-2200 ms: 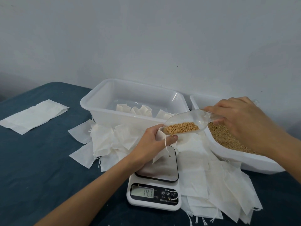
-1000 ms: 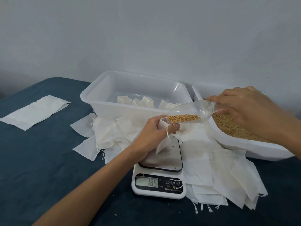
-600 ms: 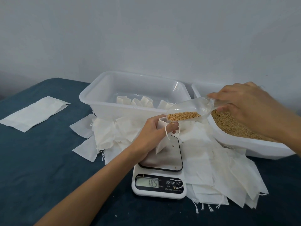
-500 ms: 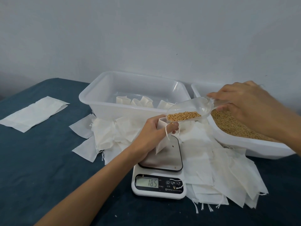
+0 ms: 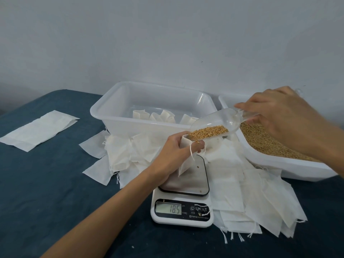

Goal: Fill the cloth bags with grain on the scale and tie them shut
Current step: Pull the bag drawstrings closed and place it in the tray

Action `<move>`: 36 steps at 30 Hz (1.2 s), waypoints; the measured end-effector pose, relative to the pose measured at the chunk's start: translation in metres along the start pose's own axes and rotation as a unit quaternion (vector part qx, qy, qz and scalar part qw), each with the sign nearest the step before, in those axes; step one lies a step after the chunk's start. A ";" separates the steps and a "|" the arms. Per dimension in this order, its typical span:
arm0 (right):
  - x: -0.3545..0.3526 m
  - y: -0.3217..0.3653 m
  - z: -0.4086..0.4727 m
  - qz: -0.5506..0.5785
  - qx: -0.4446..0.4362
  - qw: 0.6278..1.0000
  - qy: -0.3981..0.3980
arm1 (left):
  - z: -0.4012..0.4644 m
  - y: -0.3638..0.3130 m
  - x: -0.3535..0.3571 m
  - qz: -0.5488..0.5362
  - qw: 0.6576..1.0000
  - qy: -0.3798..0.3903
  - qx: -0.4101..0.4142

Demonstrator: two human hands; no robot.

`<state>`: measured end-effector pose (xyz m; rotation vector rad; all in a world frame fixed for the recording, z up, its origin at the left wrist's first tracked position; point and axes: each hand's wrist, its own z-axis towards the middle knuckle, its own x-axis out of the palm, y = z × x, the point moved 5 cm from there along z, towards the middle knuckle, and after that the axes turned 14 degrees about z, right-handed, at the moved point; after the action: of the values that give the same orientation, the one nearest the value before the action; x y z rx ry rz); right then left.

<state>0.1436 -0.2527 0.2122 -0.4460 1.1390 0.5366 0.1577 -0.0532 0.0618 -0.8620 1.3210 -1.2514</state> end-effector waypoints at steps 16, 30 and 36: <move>0.021 -0.030 -0.012 0.146 0.062 0.987 -0.001 | 0.002 0.001 0.000 -0.026 0.999 -0.008 0.019; 0.039 -0.035 -0.030 0.285 0.129 0.949 -0.033 | 0.002 -0.004 -0.005 -0.053 0.997 -0.030 0.055; 0.040 -0.034 -0.037 0.300 0.136 0.943 -0.042 | 0.003 -0.007 -0.009 -0.043 0.997 -0.055 0.041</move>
<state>0.1501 -0.2941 0.1641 0.1784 1.2426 0.9014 0.1606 -0.0462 0.0710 -0.9245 1.1479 -1.2963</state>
